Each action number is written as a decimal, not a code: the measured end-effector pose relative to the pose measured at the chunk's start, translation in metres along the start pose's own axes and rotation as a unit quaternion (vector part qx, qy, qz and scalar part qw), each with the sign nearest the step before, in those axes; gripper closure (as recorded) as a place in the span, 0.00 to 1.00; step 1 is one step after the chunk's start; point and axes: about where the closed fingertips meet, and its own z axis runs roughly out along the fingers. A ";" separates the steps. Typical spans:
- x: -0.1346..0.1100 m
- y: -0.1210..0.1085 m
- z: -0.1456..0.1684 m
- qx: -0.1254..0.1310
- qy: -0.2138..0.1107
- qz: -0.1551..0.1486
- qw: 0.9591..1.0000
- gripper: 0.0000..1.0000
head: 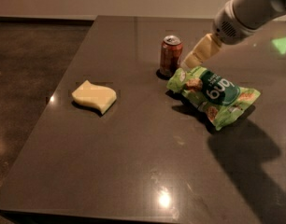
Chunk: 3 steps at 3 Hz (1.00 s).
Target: Move coke can near sponge
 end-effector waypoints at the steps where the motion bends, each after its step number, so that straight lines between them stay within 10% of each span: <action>1: -0.022 -0.009 0.046 0.017 -0.027 0.035 0.999 0.00; 3: -0.050 -0.007 0.086 -0.001 -0.055 0.062 0.997 0.00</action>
Offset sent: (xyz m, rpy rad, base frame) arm 0.0867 0.0483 -0.0487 0.1387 -0.0589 -0.1107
